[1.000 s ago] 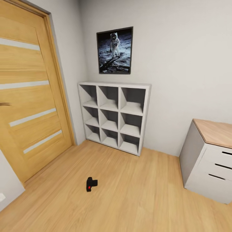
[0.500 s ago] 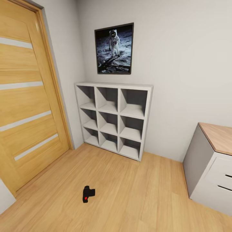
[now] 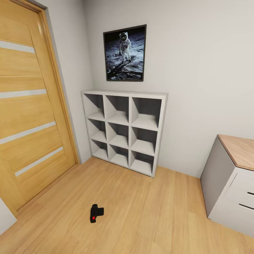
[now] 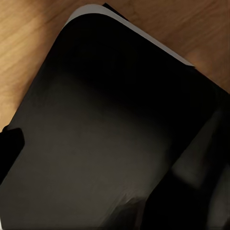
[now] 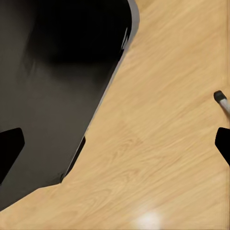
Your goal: Attach the digital camera to the camera tripod in the bedroom.
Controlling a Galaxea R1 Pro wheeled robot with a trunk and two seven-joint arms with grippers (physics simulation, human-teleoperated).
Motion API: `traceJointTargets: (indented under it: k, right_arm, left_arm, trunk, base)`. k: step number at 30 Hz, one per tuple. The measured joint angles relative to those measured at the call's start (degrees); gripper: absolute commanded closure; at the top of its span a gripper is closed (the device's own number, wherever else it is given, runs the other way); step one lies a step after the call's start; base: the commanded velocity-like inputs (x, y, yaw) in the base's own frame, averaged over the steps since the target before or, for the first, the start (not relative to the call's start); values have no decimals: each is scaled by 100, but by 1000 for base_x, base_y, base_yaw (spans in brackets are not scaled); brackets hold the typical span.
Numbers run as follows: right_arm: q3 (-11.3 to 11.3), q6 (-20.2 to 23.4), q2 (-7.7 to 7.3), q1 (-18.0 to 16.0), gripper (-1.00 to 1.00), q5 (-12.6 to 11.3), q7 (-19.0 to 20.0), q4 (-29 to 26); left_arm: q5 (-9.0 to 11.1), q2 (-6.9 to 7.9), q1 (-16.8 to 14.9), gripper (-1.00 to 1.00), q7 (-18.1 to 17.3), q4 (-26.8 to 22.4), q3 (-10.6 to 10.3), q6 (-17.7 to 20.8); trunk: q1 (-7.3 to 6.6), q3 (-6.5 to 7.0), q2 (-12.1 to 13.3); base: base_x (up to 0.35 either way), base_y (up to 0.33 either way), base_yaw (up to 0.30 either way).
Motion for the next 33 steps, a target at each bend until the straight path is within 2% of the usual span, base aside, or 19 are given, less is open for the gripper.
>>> traceJointTargets:
  k: [10, 33]
  right_arm:
    - [19, 23, -9, 1, -100, 33, 4, 0]
    - [21, 37, -32, 1, -100, 13, -5, 0]
  left_arm:
    - [6, -8, 0, -100, -5, -2, 0, -2]
    - [18, 68, 0, -100, -52, -4, -8, 35]
  trunk:
    - [0, -6, 0]
    - [0, -24, 0]
  base:
    - [0, 0, 85]
    - [0, 0, 260]
